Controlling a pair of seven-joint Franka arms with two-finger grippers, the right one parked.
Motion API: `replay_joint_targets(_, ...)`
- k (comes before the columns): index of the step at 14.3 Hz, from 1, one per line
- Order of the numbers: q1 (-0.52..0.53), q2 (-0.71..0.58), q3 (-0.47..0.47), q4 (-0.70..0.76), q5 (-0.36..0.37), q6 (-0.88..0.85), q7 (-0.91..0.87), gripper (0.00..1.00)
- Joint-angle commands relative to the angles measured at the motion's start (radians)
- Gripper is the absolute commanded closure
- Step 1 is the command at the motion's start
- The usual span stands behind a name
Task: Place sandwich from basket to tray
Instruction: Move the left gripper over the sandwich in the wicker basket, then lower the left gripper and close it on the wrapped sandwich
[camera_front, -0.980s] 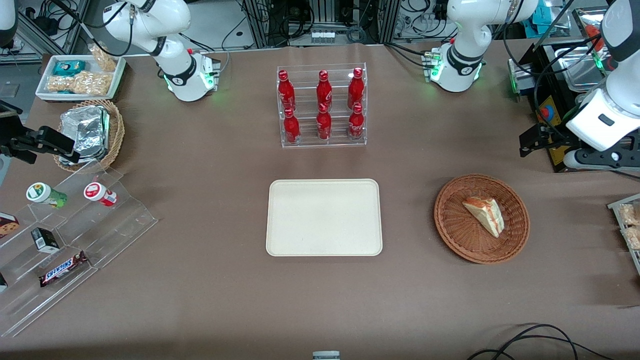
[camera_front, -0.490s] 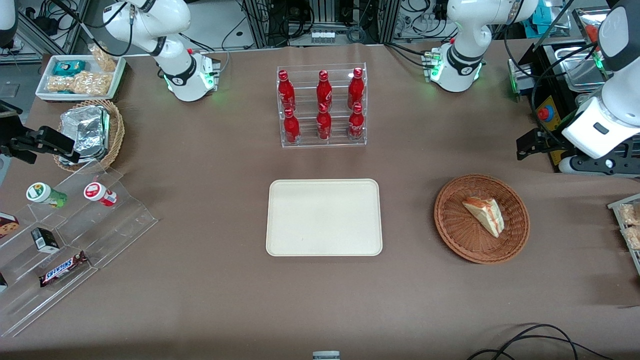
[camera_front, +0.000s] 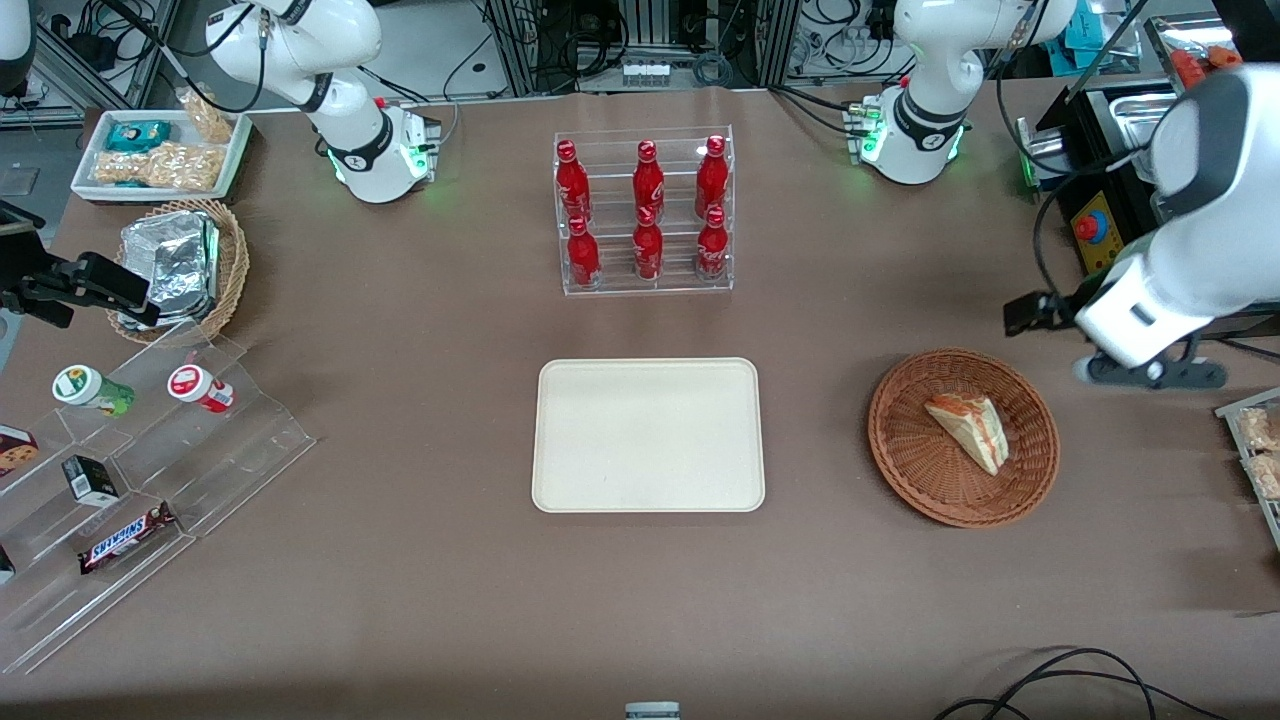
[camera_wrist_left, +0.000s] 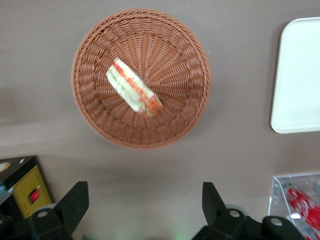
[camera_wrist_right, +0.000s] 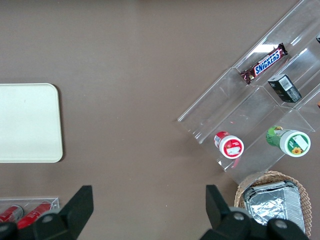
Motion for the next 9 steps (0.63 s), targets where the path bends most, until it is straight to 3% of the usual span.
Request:
replay_joint_targets(1,0.002,0.002,0.009,-0.171,-0.007,0.225,-0.009,0.00)
replay_joint_targets(5,0.028,0.038,0.012,-0.290,-0.008,0.454,-0.218,0.00)
replay_joint_targets(9,0.028,0.132,0.012,-0.276,-0.013,0.517,-0.674,0.00)
